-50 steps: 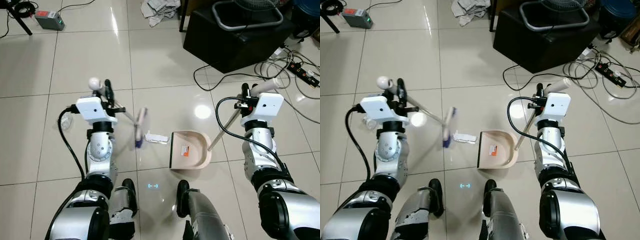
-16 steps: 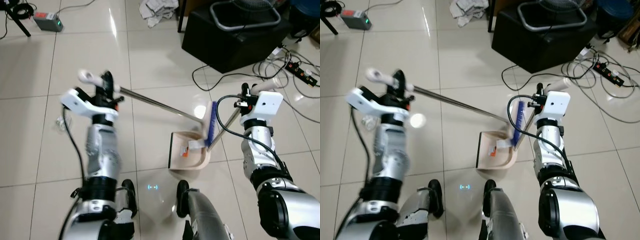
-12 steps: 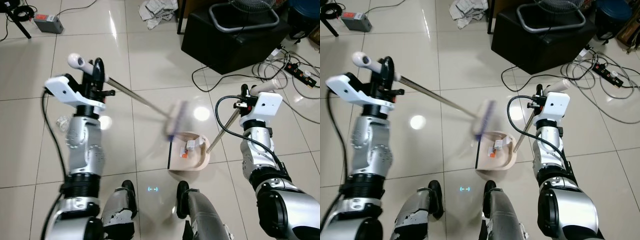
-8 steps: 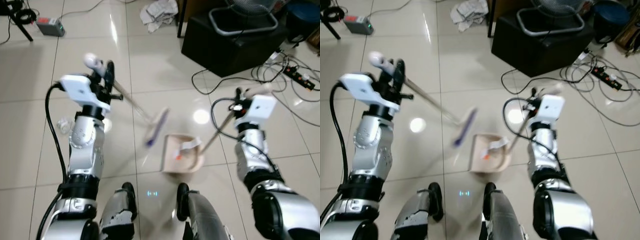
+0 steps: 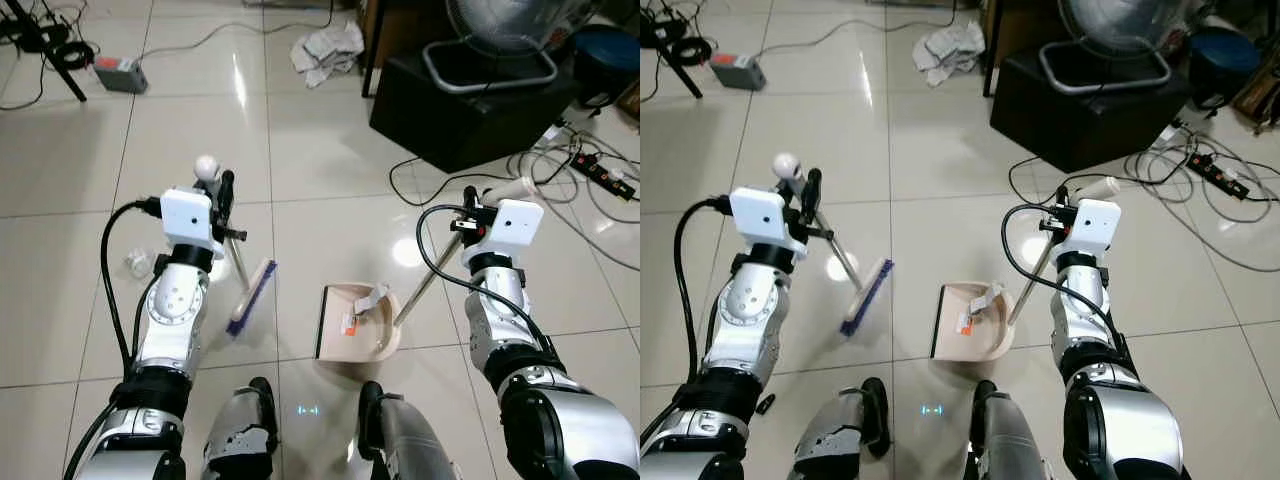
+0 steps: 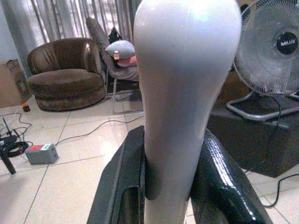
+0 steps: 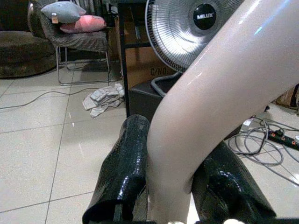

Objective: Sweep floor

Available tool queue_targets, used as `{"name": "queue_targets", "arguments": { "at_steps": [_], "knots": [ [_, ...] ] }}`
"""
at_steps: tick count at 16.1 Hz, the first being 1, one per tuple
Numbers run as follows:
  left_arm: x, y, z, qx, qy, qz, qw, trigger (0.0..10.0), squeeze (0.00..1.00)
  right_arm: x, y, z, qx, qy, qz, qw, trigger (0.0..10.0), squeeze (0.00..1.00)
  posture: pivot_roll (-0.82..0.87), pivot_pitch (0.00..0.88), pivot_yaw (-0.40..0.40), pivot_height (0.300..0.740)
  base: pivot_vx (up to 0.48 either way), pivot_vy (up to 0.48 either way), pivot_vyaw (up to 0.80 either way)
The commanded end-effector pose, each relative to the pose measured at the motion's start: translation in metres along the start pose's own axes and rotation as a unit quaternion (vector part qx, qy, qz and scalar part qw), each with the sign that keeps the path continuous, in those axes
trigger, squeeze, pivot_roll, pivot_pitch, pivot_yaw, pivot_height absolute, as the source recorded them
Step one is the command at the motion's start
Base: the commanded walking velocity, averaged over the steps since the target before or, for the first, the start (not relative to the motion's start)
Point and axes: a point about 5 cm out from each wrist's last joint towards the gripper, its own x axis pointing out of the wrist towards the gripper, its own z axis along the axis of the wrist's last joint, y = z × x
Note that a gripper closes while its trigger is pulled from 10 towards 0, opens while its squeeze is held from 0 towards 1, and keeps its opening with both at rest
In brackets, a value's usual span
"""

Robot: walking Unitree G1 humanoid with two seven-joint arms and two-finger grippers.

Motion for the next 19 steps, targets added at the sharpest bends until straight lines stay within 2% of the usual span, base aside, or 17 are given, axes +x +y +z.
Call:
{"name": "queue_targets", "arguments": {
  "at_steps": [1, 4, 6, 9, 11, 12, 14, 16, 19],
  "knots": [
    [-0.006, -0.003, -0.008, 0.001, 0.015, 0.000, 1.000, 10.0, 0.00, -0.006, -0.006, -0.005, 0.003, 0.006, -0.012, 1.000, 10.0, 0.00, 0.06, 0.199, -0.015, 0.740, 0.000, 0.000, 0.00],
    [-0.004, -0.005, -0.006, -0.032, 0.007, 0.022, 0.999, 10.0, 0.00, -0.003, -0.002, -0.002, 0.029, 0.000, -0.013, 0.999, 10.0, 0.00, 0.04, 0.181, -0.001, 0.740, 0.000, 0.000, 0.00],
    [-0.005, 0.009, 0.001, -0.024, -0.005, 0.045, 0.999, 10.0, 0.00, 0.001, -0.002, 0.003, 0.052, -0.011, -0.020, 0.998, 10.0, 0.00, 0.03, 0.173, 0.007, 0.740, 0.000, 0.000, 0.00],
    [-0.010, 0.026, 0.008, -0.005, -0.020, 0.052, 0.998, 10.0, 0.00, 0.002, -0.004, 0.009, 0.075, -0.035, -0.028, 0.996, 10.0, 0.00, 0.02, 0.156, 0.026, 0.740, 0.000, 0.000, 0.00],
    [-0.015, 0.031, 0.005, 0.004, -0.004, 0.043, 0.999, 10.0, 0.00, 0.002, -0.003, 0.013, 0.084, -0.049, -0.019, 0.995, 10.0, 0.00, 0.01, 0.144, 0.034, 0.740, 0.000, 0.000, 0.00],
    [-0.021, 0.032, -0.003, 0.004, 0.024, 0.043, 0.999, 10.0, 0.00, 0.002, -0.002, 0.016, 0.088, -0.056, -0.009, 0.994, 10.0, 0.00, 0.01, 0.135, 0.035, 0.740, 0.000, 0.000, 0.00],
    [-0.026, 0.024, -0.007, -0.023, 0.043, 0.032, 0.998, 10.0, 0.00, 0.003, -0.005, 0.019, 0.089, -0.064, -0.011, 0.994, 10.0, 0.00, 0.01, 0.125, 0.031, 0.740, 0.000, 0.000, 0.00],
    [-0.030, 0.017, -0.004, -0.024, 0.035, 0.017, 0.999, 10.0, 0.00, 0.003, -0.007, 0.021, 0.079, -0.061, -0.010, 0.995, 10.0, 0.00, 0.01, 0.121, 0.023, 0.740, 0.000, 0.000, 0.00],
    [-0.045, 0.010, -0.001, -0.024, 0.036, 0.020, 0.999, 10.0, 0.00, -0.009, 0.020, 0.017, 0.094, -0.028, 0.082, 0.992, 10.0, 0.00, 0.02, 0.112, 0.008, 0.740, 0.000, -0.104, 0.00]
  ]
}}
